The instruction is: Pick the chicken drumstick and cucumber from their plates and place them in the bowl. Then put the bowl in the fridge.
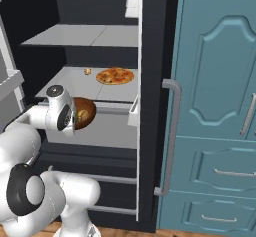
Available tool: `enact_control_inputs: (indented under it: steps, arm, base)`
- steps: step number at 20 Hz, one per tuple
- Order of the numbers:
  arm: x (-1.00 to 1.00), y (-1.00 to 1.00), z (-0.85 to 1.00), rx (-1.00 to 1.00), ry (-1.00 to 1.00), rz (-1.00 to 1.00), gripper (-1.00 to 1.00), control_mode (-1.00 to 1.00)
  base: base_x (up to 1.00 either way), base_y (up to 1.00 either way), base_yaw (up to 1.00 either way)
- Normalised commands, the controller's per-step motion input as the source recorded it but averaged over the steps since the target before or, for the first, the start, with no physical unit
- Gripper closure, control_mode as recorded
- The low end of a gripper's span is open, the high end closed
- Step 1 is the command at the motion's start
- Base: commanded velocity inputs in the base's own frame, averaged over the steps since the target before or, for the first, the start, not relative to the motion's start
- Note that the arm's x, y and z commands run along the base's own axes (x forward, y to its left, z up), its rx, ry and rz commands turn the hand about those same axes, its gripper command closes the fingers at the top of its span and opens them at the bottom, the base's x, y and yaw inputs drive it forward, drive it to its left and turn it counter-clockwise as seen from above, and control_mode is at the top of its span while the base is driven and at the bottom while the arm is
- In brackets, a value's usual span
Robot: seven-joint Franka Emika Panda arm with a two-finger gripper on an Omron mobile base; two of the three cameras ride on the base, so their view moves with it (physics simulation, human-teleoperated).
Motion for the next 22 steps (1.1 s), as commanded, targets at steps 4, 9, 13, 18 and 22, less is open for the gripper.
enact_control_inputs:
  steps: [4, 9, 13, 18, 22]
  arm:
    - [0.00, 0.00, 0.00, 0.00, 0.00, 0.00, 1.00, 1.00]
    - [0.00, 0.00, 0.00, 0.00, 0.00, 0.00, 1.00, 1.00]
    - [0.00, 0.00, 0.00, 0.00, 0.00, 0.00, 1.00, -1.00]
    - [0.00, 0.00, 0.00, 0.00, 0.00, 0.00, 1.00, -1.00]
    - [-0.04, 0.00, 0.00, 0.00, -0.01, 0.00, 1.00, -1.00]
  base:
    - [0.00, 0.00, 0.00]
    - [0.00, 0.00, 0.00]
    - [0.00, 0.00, 0.00]
    - [0.00, 0.00, 0.00]
    - [0.00, 0.00, 0.00]
